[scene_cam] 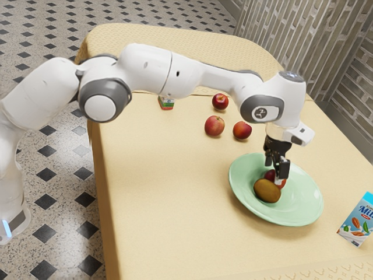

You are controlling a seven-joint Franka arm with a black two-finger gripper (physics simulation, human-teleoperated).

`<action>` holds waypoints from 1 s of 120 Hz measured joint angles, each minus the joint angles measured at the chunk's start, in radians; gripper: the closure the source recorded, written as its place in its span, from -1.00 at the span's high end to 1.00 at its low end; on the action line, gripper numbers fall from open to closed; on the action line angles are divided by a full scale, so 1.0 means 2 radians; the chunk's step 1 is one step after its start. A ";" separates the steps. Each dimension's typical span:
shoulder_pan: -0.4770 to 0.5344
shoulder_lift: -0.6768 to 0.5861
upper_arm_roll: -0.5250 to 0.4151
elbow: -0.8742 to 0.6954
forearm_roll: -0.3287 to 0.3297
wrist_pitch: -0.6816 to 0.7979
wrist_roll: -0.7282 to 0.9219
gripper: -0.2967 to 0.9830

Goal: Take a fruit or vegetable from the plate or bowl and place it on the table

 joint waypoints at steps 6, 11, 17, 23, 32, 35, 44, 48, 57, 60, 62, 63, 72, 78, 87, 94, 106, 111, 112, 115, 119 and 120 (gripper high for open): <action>0.000 0.003 0.000 0.000 0.001 0.003 -0.001 0.54; 0.000 0.005 0.000 0.000 0.002 0.006 -0.002 0.54; 0.000 0.007 -0.001 0.000 0.003 0.008 -0.003 0.53; 0.000 0.009 -0.001 0.001 0.003 0.010 -0.004 0.46; 0.000 0.011 -0.001 0.000 0.004 0.012 -0.006 0.28; 0.000 0.012 -0.001 0.000 0.005 0.013 -0.007 0.21; 0.000 0.013 -0.001 0.000 0.007 0.014 -0.010 0.00; 0.000 0.014 -0.001 0.000 0.008 0.014 -0.012 -0.04; -0.001 0.012 -0.002 0.000 0.007 0.015 -0.013 -0.08; -0.001 0.010 -0.002 0.000 0.006 0.015 -0.014 -0.09; -0.001 0.008 -0.002 0.000 0.006 0.015 -0.014 -0.11; -0.001 0.007 -0.002 0.000 0.006 0.015 -0.014 -0.11; -0.001 -0.009 -0.002 -0.001 0.005 0.013 -0.014 -0.11; -0.002 -0.023 -0.002 -0.002 0.006 0.009 -0.014 -0.08; -0.002 -0.058 -0.002 -0.026 0.006 0.006 -0.014 -0.07; -0.003 -0.101 -0.004 -0.074 0.005 0.005 -0.013 -0.05; -0.005 -0.179 -0.018 -0.173 0.004 0.003 -0.010 -0.08; -0.005 -0.206 -0.025 -0.209 0.004 0.003 -0.009 -0.08; -0.005 -0.211 -0.026 -0.215 0.004 0.003 -0.009 -0.08; -0.005 -0.224 -0.029 -0.233 0.004 0.003 -0.009 -0.08; -0.005 -0.240 -0.031 -0.255 0.004 0.003 -0.008 -0.09; -0.005 -0.244 -0.032 -0.261 0.004 0.003 -0.008 -0.09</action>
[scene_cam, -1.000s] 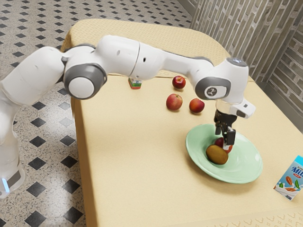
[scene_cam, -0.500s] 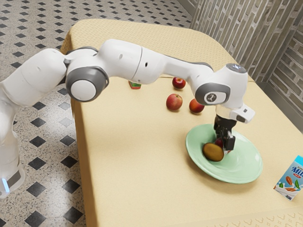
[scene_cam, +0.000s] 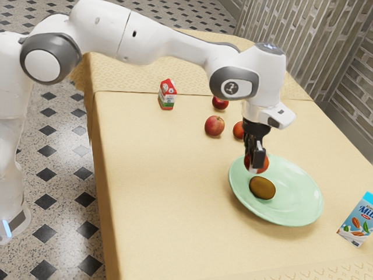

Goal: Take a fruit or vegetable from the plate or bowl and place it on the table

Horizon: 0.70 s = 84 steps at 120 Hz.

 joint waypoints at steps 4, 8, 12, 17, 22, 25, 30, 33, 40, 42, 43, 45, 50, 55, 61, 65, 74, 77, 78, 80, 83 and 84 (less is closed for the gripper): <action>0.000 -0.016 -0.001 -0.023 0.000 0.001 0.001 -0.09; 0.000 -0.032 -0.002 -0.047 0.000 0.001 0.001 -0.10; 0.000 -0.046 -0.003 -0.066 0.000 0.001 0.001 -0.10; 0.000 -0.059 -0.003 -0.087 0.000 0.002 0.002 -0.10; 0.000 -0.069 -0.003 -0.102 0.000 0.002 0.002 -0.10; -0.001 -0.072 -0.003 -0.107 0.000 0.002 0.003 -0.10; -0.001 -0.074 -0.004 -0.111 0.000 0.002 0.003 -0.10; -0.001 -0.075 -0.004 -0.113 0.000 0.002 0.003 -0.09; -0.001 -0.076 -0.004 -0.114 0.000 0.003 0.004 -0.03; 0.000 -0.076 -0.004 -0.115 0.000 0.003 0.004 0.05; 0.000 -0.076 -0.005 -0.115 0.000 0.003 0.005 0.08; 0.001 -0.077 -0.005 -0.115 -0.001 0.002 0.005 0.13; 0.002 -0.077 -0.006 -0.115 -0.002 0.002 0.007 0.23; 0.002 -0.078 -0.007 -0.115 -0.004 0.002 0.008 0.31; 0.002 -0.080 -0.007 -0.116 -0.005 0.001 0.009 0.38; 0.002 -0.080 -0.007 -0.116 -0.005 0.000 0.010 0.41; 0.002 -0.081 -0.007 -0.116 -0.006 -0.001 0.012 0.46; 0.002 -0.081 -0.007 -0.116 -0.006 -0.001 0.012 0.47; 0.002 -0.081 -0.007 -0.116 -0.006 -0.001 0.012 0.48; 0.001 -0.081 -0.007 -0.116 -0.006 -0.002 0.013 0.48; 0.001 -0.081 -0.007 -0.116 -0.006 -0.002 0.013 0.49; 0.001 -0.081 -0.007 -0.116 -0.006 -0.002 0.013 0.49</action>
